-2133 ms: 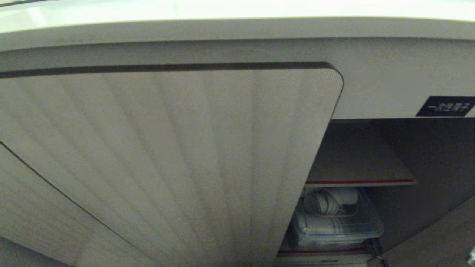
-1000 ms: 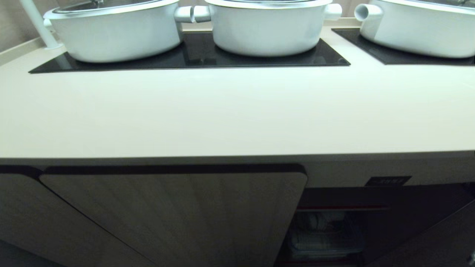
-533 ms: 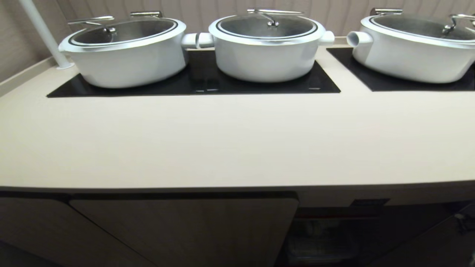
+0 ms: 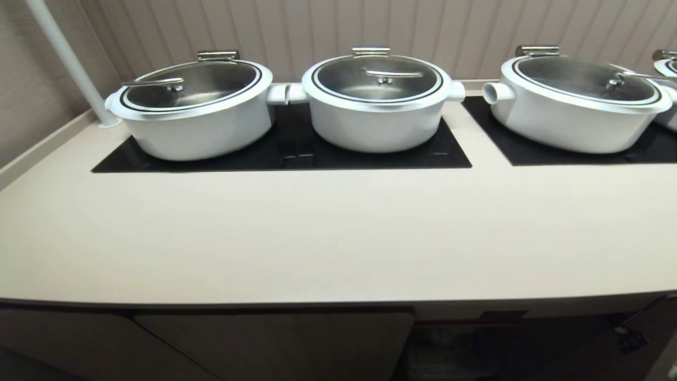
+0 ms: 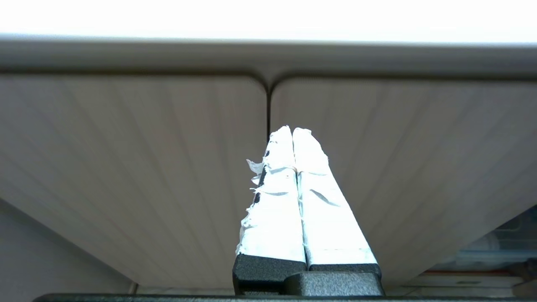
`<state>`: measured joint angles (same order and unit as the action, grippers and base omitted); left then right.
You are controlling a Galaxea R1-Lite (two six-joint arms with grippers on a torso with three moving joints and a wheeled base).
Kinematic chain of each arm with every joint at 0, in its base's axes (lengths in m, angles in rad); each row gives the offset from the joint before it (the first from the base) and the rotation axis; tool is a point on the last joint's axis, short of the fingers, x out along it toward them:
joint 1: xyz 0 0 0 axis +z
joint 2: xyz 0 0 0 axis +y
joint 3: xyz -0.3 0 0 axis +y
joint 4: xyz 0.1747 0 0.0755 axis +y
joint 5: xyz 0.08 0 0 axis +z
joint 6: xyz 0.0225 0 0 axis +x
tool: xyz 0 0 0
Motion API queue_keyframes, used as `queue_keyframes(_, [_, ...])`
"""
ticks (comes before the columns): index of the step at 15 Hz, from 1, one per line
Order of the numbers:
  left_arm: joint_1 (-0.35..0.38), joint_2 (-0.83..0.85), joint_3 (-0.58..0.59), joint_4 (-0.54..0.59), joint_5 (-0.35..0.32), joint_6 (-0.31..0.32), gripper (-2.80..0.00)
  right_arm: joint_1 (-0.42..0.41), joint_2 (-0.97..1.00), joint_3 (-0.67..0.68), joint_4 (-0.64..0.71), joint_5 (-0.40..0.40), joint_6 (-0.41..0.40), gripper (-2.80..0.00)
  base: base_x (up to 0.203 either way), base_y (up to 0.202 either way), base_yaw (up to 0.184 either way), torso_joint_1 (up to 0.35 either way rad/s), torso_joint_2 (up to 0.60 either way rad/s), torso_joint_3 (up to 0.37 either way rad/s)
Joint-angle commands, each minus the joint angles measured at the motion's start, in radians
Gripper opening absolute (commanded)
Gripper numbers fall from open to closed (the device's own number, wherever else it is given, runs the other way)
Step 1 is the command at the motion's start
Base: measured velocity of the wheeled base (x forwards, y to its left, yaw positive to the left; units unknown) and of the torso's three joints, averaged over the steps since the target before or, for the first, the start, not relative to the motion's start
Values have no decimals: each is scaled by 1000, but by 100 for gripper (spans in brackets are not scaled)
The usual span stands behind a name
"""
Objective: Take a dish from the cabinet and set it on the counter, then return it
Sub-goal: Place it on the table
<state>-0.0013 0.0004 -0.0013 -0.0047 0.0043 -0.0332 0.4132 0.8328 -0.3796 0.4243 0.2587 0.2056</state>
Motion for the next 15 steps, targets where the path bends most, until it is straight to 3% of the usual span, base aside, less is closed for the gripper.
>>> queue_keyframes(1, [1, 0, 0, 0, 0, -1, -280, 1, 1, -1, 2, 1, 1, -280, 0, 0, 0, 271, -601, -312])
queue_keyframes(5, [0, 0, 0, 0, 0, -1, -280, 1, 0, -2, 5, 1, 1, -280, 0, 0, 0, 254, -549, -301])
queue_keyframes(15, [0, 0, 0, -1, 0, -1, -280, 4, 0, -15, 48, 1, -26, -280, 0, 0, 0, 168, -348, -183])
